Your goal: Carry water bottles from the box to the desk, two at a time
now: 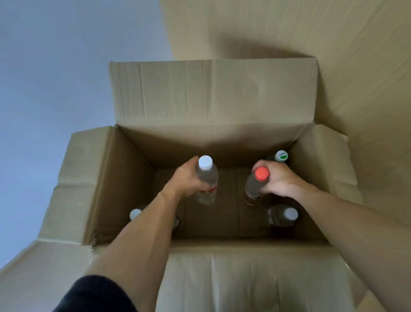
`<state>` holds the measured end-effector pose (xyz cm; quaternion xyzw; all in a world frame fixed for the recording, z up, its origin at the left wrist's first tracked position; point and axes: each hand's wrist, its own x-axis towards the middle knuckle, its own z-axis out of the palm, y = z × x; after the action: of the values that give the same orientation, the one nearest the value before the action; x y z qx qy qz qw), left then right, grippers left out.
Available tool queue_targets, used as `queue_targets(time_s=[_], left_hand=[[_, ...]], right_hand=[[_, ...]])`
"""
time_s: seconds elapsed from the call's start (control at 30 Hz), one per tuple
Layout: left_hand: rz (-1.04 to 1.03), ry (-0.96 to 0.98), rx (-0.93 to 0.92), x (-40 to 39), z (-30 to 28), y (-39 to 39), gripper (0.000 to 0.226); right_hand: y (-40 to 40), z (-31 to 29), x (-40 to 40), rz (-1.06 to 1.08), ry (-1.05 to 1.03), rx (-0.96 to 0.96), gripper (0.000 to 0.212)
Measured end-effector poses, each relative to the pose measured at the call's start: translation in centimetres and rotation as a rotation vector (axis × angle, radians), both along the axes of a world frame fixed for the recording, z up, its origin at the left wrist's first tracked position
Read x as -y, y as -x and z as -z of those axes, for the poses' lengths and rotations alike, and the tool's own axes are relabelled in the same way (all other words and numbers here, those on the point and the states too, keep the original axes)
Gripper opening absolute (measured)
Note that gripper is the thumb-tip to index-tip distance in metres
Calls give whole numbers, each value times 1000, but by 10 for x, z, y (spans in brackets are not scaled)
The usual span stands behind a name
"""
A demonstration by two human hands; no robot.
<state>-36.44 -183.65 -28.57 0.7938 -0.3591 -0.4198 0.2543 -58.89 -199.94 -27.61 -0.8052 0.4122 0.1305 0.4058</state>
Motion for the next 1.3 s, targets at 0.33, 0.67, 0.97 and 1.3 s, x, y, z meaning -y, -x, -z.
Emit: queue_targets(time_s=[0.33, 0.67, 0.97, 1.3], left_hand=[[-177, 169, -324, -19, -69, -10, 50], [-253, 291, -599, -23, -134, -12, 58], [-362, 313, -716, -36, -162, -5, 45], [-554, 338, -758, -81, -191, 9, 35]], right_hand=[[-5, -76, -10, 332, -356, 304, 35], [-42, -128, -34, 654, -522, 612, 37], [-64, -147, -51, 695, -570, 587, 66], [-79, -164, -60, 425, -705, 504, 55]])
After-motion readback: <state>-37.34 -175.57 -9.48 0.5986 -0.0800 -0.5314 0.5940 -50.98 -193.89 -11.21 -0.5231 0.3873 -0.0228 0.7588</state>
